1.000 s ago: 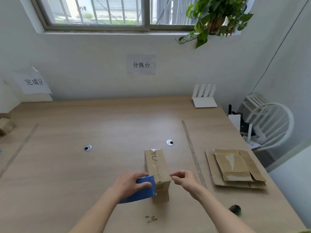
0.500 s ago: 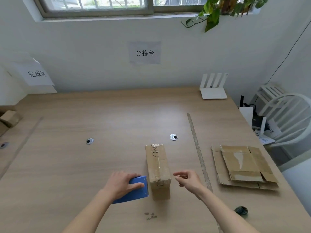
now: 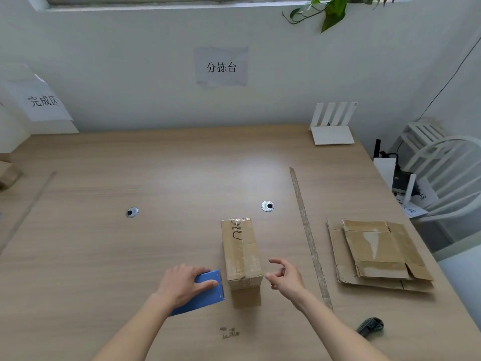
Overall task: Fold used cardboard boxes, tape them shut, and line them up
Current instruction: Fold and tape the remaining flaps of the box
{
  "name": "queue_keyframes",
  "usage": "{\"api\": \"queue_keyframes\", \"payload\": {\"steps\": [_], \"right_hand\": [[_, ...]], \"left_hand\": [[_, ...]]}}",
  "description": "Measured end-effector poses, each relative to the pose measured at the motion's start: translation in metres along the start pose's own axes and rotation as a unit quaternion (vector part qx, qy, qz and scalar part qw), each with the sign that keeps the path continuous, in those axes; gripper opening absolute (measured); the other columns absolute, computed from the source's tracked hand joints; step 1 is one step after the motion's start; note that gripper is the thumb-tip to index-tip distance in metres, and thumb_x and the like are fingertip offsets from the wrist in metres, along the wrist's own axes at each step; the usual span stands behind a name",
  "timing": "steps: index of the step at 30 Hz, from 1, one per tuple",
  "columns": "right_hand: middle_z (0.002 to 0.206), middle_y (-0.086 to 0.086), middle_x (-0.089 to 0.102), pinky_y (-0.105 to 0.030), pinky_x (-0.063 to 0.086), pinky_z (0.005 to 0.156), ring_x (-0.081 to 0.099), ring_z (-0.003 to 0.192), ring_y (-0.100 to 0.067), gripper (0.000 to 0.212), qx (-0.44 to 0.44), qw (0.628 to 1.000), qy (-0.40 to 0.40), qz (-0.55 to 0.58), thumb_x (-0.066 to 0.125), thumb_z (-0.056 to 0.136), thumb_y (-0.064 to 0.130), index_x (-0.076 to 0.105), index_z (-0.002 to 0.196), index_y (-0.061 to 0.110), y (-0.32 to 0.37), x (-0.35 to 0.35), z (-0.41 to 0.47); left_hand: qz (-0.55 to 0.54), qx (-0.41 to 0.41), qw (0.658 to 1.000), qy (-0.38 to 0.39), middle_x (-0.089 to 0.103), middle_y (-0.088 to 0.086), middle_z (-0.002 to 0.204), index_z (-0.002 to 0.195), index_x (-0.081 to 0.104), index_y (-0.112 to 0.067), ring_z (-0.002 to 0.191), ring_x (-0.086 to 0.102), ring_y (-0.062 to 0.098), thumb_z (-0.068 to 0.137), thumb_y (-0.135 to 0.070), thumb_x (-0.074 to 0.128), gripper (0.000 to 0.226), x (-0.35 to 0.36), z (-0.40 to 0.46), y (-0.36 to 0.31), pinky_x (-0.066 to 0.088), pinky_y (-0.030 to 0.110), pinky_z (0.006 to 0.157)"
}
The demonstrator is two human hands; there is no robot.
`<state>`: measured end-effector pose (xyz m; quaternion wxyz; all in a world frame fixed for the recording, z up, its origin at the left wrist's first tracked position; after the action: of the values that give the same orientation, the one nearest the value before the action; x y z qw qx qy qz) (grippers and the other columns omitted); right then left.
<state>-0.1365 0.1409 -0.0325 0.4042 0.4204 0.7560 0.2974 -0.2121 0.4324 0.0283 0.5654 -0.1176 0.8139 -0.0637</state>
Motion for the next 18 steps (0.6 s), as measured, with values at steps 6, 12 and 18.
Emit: {"api": "queue_keyframes", "payload": {"steps": [6,12,18], "right_hand": [[0.059,0.007,0.064,-0.04,0.061,0.081,0.065,0.056,-0.008,0.03,0.028,0.999,-0.023,-0.005,0.08,0.082,0.018,0.066,0.107,0.028,-0.008,0.011,0.011],[0.074,-0.001,0.068,-0.035,0.06,0.073,0.065,0.065,-0.015,0.031,0.074,0.997,0.0,0.034,0.079,0.085,0.015,0.065,0.112,0.018,-0.016,0.016,0.022],[0.075,0.002,0.069,-0.036,0.06,0.076,0.065,0.066,-0.014,0.031,0.075,0.997,0.004,0.015,0.076,0.085,0.012,0.066,0.114,0.018,-0.019,0.021,0.03]], "left_hand": [[-0.016,-0.008,1.0,0.008,0.071,-0.014,0.106,0.126,0.062,-0.046,0.089,0.062,0.011,0.088,-0.075,0.045,0.051,0.007,0.007,0.003,0.048,0.029,0.076],[-0.048,-0.023,0.998,0.011,0.07,-0.015,0.095,0.12,0.063,-0.049,0.082,0.061,0.01,0.084,-0.077,0.043,0.05,0.015,0.012,0.006,0.045,0.027,0.069],[-0.065,-0.029,0.997,0.006,0.068,-0.016,0.09,0.121,0.062,-0.051,0.076,0.059,0.007,0.084,-0.078,0.043,0.05,0.023,0.016,0.009,0.042,0.023,0.063]]}}
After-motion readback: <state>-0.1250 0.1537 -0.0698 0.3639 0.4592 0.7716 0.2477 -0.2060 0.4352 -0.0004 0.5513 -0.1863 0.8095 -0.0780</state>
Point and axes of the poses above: each hand's wrist, its own z-axis towards the middle knuckle, its own x-axis out of the palm, y = z × x, the point moved 2 cm from there along z, towards the middle knuckle
